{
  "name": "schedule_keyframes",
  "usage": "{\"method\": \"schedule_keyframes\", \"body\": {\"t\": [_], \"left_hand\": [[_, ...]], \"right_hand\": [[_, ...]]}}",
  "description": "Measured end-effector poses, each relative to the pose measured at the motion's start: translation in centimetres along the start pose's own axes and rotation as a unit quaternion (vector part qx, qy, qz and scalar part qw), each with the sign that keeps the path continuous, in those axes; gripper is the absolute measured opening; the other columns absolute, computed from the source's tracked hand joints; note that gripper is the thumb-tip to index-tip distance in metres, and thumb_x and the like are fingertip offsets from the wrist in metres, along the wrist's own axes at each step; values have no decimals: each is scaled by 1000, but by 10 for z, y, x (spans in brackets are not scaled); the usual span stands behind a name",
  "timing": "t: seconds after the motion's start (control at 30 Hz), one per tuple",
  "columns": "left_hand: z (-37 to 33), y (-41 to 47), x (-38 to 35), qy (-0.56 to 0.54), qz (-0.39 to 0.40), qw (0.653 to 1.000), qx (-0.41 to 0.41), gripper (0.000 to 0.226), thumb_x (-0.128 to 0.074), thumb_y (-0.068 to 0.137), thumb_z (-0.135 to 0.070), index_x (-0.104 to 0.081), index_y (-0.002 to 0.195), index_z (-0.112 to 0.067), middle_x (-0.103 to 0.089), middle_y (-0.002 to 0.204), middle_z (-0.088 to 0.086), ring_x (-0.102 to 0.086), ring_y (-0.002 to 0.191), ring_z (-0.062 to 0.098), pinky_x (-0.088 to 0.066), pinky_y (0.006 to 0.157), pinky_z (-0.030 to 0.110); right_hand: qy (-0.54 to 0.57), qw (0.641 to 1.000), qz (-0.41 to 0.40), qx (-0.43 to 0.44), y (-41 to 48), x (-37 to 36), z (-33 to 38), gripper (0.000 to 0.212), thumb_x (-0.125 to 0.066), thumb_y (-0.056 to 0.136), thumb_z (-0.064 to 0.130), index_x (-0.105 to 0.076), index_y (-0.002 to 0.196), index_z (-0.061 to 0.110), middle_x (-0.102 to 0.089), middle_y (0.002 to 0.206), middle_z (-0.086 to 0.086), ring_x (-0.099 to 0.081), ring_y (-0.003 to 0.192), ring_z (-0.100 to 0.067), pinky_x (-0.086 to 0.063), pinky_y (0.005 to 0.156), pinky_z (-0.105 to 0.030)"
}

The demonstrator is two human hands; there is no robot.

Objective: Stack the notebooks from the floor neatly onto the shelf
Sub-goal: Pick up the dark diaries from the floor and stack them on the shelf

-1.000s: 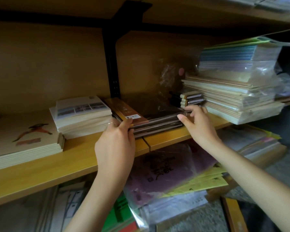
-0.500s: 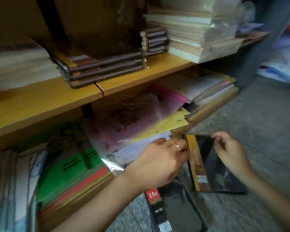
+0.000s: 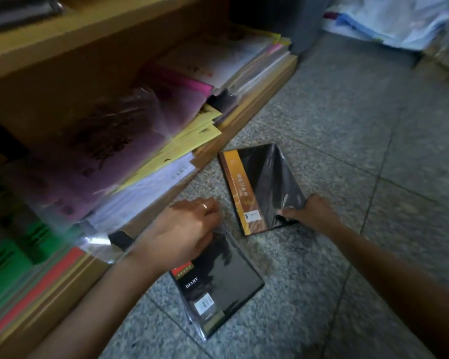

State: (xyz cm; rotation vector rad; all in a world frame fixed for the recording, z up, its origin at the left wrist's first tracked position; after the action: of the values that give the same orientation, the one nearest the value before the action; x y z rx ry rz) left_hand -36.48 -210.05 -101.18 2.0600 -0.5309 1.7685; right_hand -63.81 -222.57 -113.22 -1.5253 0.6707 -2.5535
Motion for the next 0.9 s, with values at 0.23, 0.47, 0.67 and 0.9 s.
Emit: {"method": "schedule_keyframes", "body": {"t": [0.23,0.47,0.67,0.9], "left_hand": [[-2,4,-33,-47,26,999,0,27,-38,82,-24,-64,86,-21,-64,90,-4,-63,79,17,-51,61,27],[4,-4,-59,-74,46,996,12,30,-35,83,-28,-64,88,-22,-63,89,-4,-64,82,17,-53,61,27],[4,-9,-51,-92,26,994,48,33,-35,83,-33,-65,92,-27,-64,93,-10,-64,81,9,-48,60,20],[-3,-11,-44,-6,8,999,47,32,-47,82,-30,-63,109,-24,-60,122,0,-64,98,18,-54,74,28]], "right_hand": [[-29,998,32,-43,20,-3,3,142,-80,26,72,-32,140,1,-42,141,-19,-41,130,-33,-38,106,-44],[-7,997,75,-17,21,1,4,98,-84,48,58,-57,127,6,-58,127,-17,-55,116,-30,-44,100,-37],[111,988,106,29,15,11,7,51,-82,68,38,-68,105,6,-70,100,-12,-65,90,-24,-50,80,-29],[381,903,192,52,-11,20,17,41,-68,82,20,-57,120,9,-68,110,-15,-66,99,-31,-53,84,-41]]}}
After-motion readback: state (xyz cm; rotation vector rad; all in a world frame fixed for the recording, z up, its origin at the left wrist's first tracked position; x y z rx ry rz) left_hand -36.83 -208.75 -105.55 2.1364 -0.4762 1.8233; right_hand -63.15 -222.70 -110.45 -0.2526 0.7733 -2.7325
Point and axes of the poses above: each hand's wrist, its own y-axis towards the middle knuckle, its own x-axis out of the back of the hand, z = x × y, the point moved 3 cm from there along y, towards the middle knuckle
